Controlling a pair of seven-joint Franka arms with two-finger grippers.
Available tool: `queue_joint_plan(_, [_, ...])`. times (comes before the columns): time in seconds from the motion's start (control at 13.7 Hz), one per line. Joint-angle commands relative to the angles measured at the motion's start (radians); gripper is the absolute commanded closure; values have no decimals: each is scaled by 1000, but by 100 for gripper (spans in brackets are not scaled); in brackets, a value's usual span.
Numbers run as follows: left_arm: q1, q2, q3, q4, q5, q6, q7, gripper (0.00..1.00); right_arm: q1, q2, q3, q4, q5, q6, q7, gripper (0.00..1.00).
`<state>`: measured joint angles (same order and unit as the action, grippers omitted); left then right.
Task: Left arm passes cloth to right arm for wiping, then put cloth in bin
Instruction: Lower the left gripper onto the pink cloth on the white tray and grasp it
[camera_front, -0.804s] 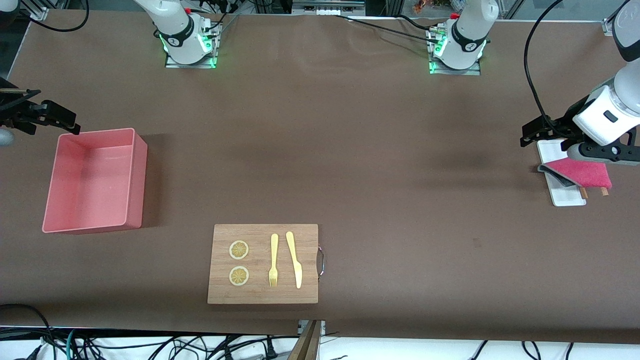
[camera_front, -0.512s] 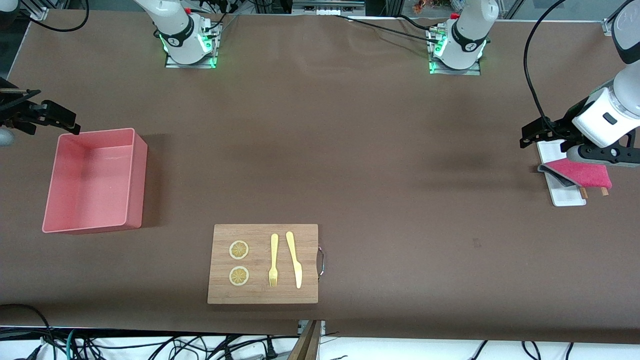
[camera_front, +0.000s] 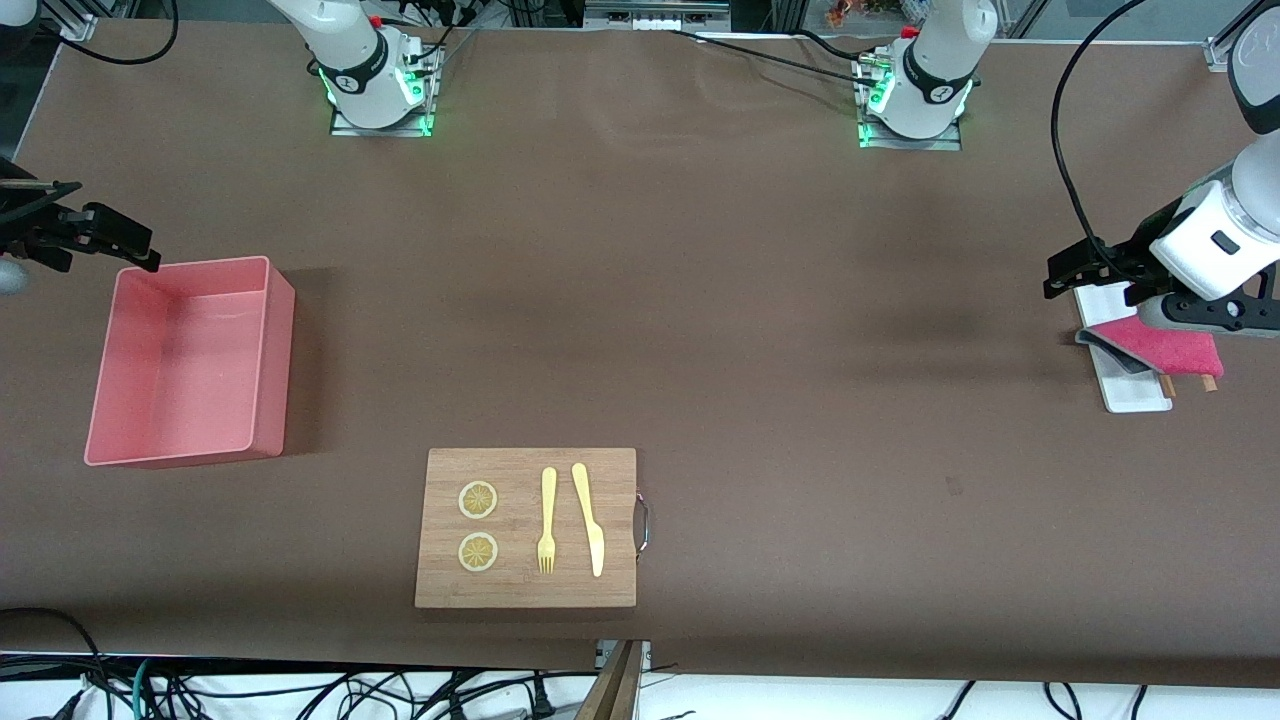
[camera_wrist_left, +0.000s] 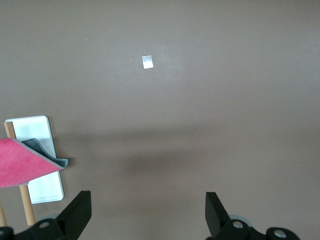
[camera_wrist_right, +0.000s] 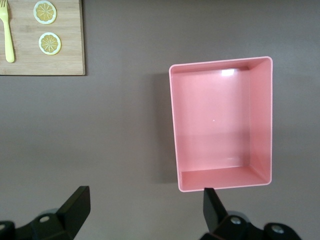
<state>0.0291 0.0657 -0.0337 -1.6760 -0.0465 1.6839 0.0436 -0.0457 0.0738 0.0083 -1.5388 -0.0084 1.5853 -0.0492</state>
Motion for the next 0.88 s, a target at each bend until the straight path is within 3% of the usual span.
queue_joint_plan(0.0, [2, 17, 2, 33, -4, -24, -1, 0, 6, 18, -5, 39, -2, -8, -15, 0])
queue_joint_plan(0.51, [2, 22, 3, 19, 4, -44, -4, 0, 4, 18, -7, 39, -2, -7, -15, 0])
queue_joint_plan(0.8, [-12, 35, -8, 21, 157, -46, 4, 0, 4, 18, -7, 39, -2, -7, -15, 0])
